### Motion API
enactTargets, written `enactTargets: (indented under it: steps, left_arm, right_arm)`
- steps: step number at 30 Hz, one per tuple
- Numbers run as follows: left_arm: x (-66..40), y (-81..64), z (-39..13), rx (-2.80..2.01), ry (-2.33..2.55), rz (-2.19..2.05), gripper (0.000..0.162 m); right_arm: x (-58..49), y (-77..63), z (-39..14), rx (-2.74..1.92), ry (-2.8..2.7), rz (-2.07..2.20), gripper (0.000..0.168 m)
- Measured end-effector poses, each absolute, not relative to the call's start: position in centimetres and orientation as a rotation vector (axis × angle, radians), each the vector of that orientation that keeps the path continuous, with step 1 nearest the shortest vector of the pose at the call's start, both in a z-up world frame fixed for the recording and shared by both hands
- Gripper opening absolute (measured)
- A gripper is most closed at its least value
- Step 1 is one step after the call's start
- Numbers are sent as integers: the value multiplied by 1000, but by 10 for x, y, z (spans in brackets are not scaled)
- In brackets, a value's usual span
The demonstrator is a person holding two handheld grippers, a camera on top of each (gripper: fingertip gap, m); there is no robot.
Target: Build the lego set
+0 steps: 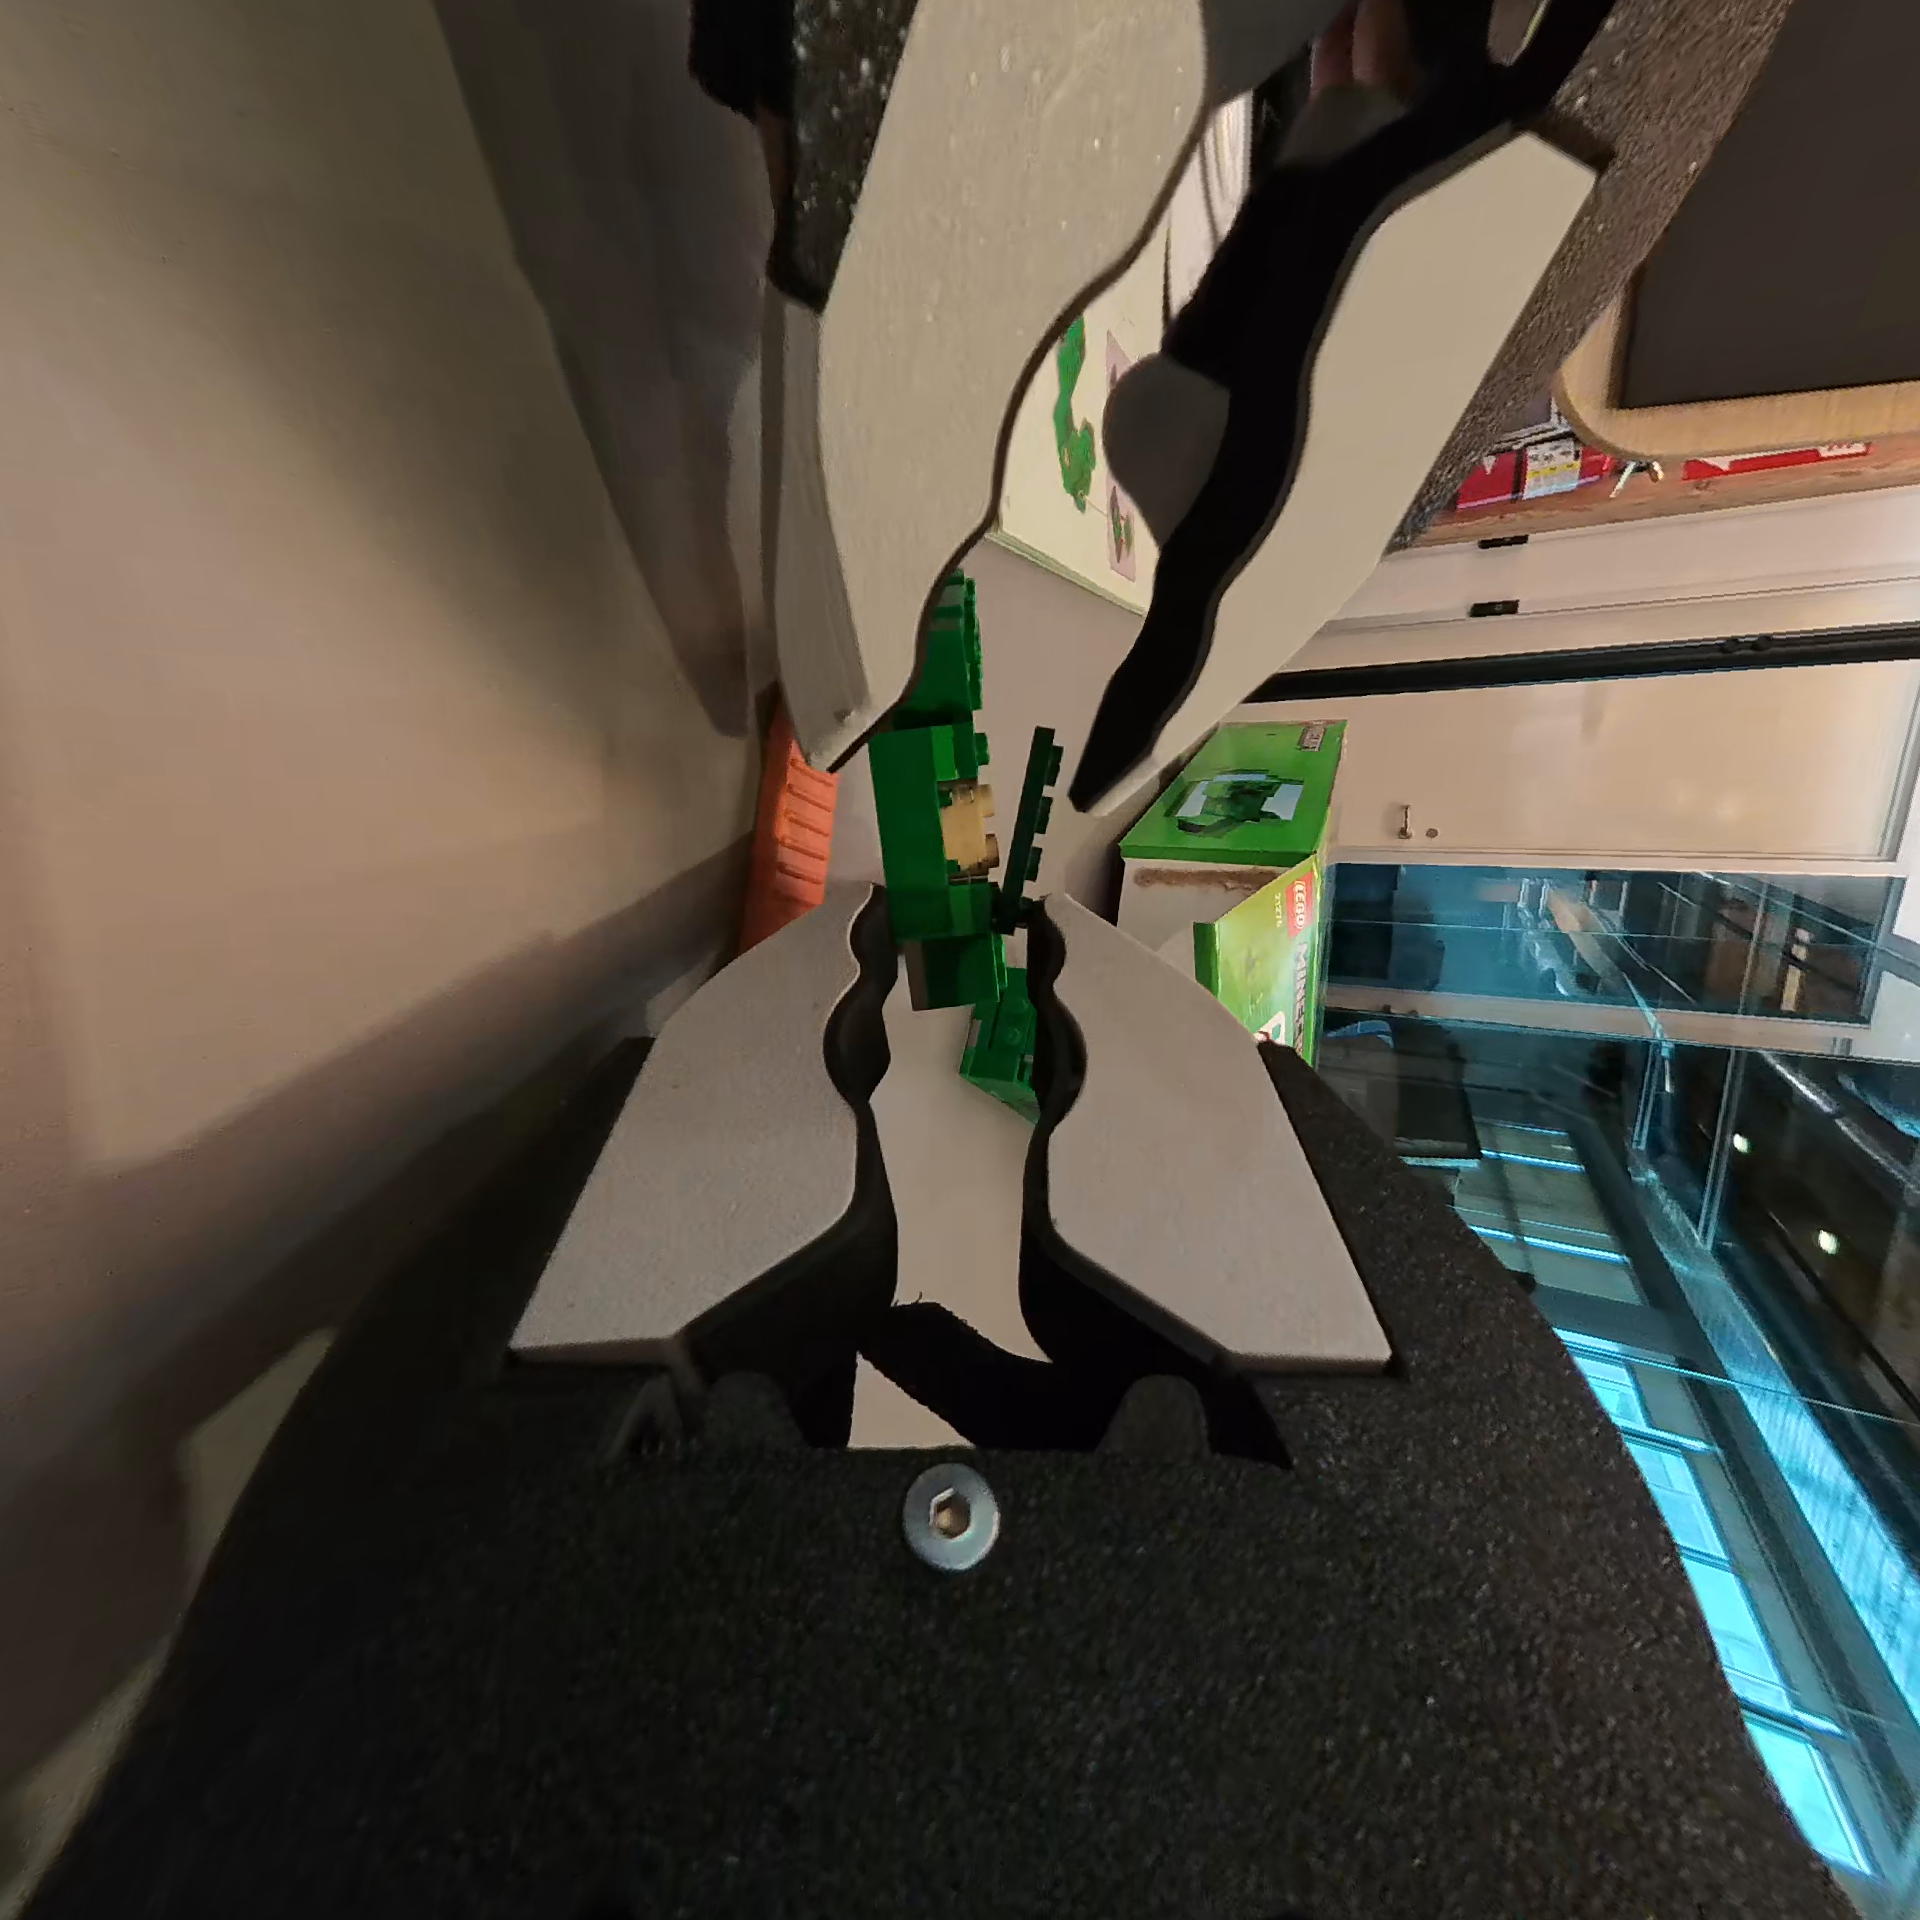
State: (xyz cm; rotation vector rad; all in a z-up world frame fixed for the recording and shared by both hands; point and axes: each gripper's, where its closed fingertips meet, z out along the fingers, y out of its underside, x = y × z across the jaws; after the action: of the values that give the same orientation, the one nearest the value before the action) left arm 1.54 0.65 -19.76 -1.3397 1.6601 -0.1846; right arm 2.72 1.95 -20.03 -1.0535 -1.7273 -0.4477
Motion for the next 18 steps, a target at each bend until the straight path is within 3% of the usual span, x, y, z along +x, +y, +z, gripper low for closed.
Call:
enactTargets:
  steps: [10,18]
  left_arm:
    - [16,4,-203,-1223,1684,-98,28]
    - [17,6,-201,-1201,1666,-65,25]
  right_arm:
    - [27,18,-201,-1067,-1738,-437,24]
    - [28,20,-201,-1087,-1729,-421,25]
